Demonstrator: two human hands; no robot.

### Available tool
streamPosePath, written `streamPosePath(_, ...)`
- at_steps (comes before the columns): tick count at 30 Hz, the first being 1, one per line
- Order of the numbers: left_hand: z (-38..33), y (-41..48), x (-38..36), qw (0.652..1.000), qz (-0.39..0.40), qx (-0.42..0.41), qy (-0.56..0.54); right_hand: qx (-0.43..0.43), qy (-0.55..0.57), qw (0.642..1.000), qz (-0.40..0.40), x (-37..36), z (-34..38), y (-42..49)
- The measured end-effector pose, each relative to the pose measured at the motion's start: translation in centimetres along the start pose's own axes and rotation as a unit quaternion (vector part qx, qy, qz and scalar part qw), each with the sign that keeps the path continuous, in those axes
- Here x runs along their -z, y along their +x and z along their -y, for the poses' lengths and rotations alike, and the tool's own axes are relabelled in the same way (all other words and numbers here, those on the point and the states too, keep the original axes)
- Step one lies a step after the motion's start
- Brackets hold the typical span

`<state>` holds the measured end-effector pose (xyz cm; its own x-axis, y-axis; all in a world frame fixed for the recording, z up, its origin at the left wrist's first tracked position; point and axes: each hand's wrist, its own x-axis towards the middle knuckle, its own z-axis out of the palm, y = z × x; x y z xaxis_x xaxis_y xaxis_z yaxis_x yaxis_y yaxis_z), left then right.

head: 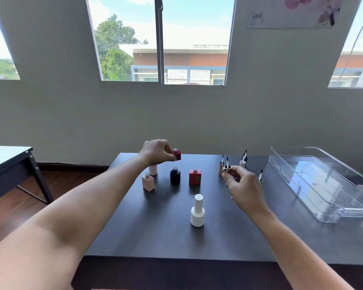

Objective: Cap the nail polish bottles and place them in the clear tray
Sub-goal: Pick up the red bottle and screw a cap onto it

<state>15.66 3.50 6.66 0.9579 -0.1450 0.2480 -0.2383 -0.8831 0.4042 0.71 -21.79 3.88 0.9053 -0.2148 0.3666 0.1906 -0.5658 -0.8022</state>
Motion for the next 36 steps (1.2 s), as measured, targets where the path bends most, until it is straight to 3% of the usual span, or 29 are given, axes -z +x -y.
streamPosePath(5,-1.4,-1.8,3.2,0.982,-0.035,0.001,-0.187,0.001,0.041,0.999,0.011,1.1,1.2,-0.1)
streamPosePath(8,-2.5,-4.5,4.2,0.958,-0.016,-0.026,-0.286,0.02,0.059,0.998,0.003,1.8,2.3,-0.2)
streamPosePath(15,-4.3,-13.0,2.7,0.912,-0.01,-0.03,-0.409,0.053,0.136,0.989,-0.025,3.3,4.7,-1.5)
streamPosePath(20,-4.7,-16.5,0.7,0.901,-0.027,0.006,-0.433,0.074,0.141,0.987,-0.009,3.4,5.3,-2.8)
streamPosePath(28,-5.6,-18.5,0.0,0.903,-0.045,-0.013,-0.427,0.066,0.083,0.993,0.043,2.8,5.1,-4.6)
streamPosePath(36,-6.2,-18.8,0.4,0.9,-0.061,-0.033,-0.429,0.089,0.039,0.994,0.039,2.5,4.9,-4.8)
